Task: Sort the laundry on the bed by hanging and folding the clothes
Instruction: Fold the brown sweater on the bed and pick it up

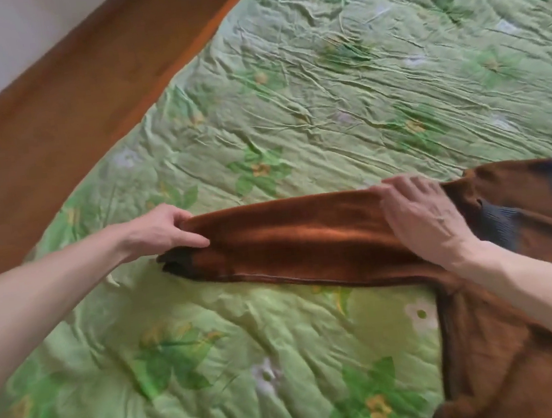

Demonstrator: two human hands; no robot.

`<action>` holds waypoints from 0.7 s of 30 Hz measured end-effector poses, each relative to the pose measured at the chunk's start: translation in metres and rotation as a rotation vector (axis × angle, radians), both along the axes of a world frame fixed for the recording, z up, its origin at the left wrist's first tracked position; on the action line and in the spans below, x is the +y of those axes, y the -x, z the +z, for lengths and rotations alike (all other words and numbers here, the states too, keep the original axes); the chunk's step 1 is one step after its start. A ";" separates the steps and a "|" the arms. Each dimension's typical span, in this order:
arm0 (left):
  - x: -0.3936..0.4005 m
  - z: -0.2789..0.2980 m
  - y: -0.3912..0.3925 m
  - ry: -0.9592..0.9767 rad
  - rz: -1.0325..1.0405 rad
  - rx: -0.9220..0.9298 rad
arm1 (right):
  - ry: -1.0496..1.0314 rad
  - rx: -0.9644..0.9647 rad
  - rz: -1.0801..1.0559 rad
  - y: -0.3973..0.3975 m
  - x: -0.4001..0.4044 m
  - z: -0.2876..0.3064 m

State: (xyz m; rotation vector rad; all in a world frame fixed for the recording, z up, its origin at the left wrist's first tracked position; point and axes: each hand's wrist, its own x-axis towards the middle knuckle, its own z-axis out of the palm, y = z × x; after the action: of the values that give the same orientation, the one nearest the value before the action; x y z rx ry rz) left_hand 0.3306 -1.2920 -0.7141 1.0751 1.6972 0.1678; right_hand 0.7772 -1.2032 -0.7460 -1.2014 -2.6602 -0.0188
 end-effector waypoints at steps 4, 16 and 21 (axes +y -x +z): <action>-0.009 -0.005 0.022 0.062 0.039 0.086 | 0.289 -0.136 0.070 0.035 -0.033 -0.024; -0.001 0.009 -0.046 -0.272 0.550 -0.262 | 0.516 -0.202 -0.019 0.046 -0.034 -0.041; 0.017 0.038 -0.131 -0.315 0.384 -0.486 | 0.994 0.364 -0.241 0.059 -0.047 0.015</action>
State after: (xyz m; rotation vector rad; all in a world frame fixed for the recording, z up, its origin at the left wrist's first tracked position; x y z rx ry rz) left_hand 0.4618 -1.2751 -0.6761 0.8283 1.4360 0.8939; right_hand 0.7181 -1.2504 -0.7308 -1.5385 -2.1600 1.4576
